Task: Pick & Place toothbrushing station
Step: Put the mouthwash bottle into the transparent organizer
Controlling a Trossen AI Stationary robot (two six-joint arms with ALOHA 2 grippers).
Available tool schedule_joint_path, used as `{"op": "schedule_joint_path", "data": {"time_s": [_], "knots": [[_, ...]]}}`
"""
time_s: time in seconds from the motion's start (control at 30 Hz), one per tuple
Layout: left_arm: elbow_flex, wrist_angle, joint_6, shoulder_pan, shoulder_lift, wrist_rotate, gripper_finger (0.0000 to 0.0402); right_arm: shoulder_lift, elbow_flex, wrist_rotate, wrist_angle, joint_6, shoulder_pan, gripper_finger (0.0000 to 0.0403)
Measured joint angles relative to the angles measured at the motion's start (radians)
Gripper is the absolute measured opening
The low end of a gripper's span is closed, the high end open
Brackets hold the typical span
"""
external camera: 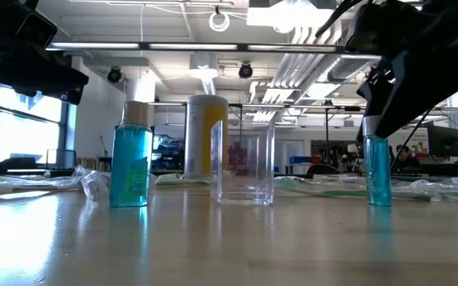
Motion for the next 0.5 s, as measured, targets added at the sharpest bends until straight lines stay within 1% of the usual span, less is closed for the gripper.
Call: {"op": "schedule_joint_path", "data": {"time_s": [0.13, 0.33, 0.37, 0.5], "knots": [[0.000, 0.000, 0.000, 0.000, 0.000, 0.000, 0.0006, 0.000, 0.000, -0.001, -0.001, -0.002, 0.000, 0.0175], [0.000, 0.000, 0.000, 0.000, 0.000, 0.000, 0.0006, -0.001, 0.002, -0.002, -0.002, -0.048, 0.000, 0.0094], [0.000, 0.000, 0.000, 0.000, 0.000, 0.000, 0.0006, -0.001, 0.002, -0.002, -0.002, -0.052, 0.000, 0.0087], [0.000, 0.000, 0.000, 0.000, 0.000, 0.001, 0.0006, -0.001, 0.002, -0.011, -0.003, -0.054, 0.000, 0.0087]]}}
